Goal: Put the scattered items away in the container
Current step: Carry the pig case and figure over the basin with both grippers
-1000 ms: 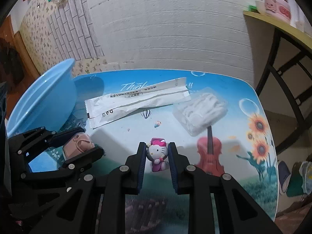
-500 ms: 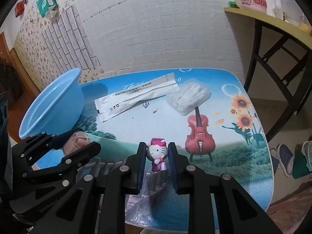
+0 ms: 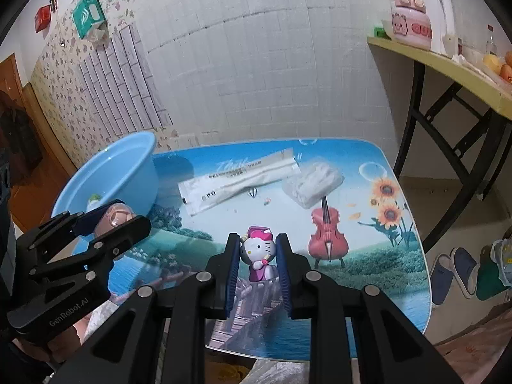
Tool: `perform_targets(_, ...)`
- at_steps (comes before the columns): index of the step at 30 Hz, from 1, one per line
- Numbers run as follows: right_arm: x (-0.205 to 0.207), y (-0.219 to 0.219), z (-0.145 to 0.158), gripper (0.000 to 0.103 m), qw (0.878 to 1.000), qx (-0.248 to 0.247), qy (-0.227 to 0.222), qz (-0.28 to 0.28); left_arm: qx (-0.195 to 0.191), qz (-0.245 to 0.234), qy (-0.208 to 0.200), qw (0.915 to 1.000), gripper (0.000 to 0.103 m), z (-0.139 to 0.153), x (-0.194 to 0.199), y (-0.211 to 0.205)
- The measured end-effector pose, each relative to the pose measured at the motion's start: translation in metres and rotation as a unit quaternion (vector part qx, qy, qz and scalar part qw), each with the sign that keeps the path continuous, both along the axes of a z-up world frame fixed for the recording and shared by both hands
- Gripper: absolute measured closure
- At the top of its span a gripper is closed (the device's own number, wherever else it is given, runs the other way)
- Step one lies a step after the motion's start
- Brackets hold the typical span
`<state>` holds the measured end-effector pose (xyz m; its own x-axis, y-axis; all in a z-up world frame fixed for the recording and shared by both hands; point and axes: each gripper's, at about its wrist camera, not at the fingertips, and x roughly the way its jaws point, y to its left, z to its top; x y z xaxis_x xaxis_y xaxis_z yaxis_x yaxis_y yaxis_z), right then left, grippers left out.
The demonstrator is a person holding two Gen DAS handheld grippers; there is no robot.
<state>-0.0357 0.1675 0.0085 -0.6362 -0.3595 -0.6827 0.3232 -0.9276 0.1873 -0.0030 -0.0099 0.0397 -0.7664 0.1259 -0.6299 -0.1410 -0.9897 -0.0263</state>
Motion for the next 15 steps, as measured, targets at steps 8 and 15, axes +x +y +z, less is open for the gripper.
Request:
perform_targets(8,0.002,-0.008,0.016,0.08,1.0,-0.006,0.014,0.006,0.008,0.016,0.005,0.9998,0.062,0.003,0.003,-0.013)
perform_targets(15,0.002,-0.02,0.017,0.08,1.0,-0.005,0.015,0.016,0.009,0.031,0.009,0.9994,0.062,0.005,0.005,-0.028)
